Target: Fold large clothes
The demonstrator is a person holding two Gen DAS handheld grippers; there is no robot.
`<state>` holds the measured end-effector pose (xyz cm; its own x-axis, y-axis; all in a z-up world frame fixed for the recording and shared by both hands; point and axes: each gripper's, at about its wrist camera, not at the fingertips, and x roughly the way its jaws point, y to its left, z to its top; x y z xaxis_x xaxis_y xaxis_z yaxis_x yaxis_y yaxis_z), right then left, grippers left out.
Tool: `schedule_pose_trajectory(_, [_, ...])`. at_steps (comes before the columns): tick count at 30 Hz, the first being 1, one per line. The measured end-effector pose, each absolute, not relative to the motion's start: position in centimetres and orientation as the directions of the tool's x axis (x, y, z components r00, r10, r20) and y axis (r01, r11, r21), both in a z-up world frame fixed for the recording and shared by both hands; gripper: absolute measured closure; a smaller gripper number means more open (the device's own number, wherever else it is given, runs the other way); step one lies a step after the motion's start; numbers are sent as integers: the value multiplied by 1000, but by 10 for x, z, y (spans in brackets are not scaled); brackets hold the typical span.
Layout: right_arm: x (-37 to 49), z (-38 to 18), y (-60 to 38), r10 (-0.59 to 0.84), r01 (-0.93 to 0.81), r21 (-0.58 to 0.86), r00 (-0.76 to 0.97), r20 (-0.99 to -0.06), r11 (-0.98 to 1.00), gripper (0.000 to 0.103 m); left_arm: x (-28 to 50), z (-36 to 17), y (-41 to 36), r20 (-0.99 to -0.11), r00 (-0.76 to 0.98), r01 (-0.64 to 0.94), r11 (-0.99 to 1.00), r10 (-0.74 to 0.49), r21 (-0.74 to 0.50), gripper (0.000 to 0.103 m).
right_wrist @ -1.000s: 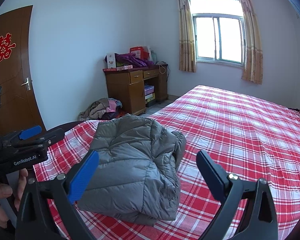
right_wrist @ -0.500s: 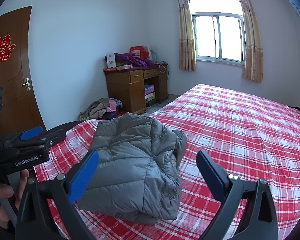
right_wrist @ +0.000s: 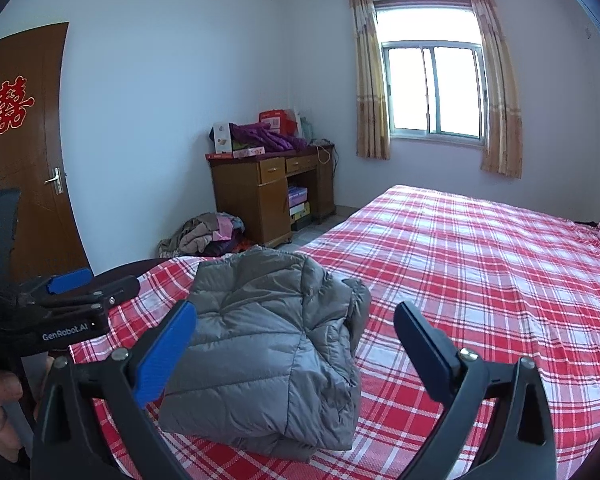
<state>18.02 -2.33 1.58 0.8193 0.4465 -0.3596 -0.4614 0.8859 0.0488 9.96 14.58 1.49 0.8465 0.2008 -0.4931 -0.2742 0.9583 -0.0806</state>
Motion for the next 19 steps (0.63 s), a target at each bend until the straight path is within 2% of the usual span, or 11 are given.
schedule_pose_trajectory(19, [181, 10, -22, 459, -479, 42, 806, -374, 877, 1, 101, 11, 143, -476, 850, -272, 962, 224, -33, 11])
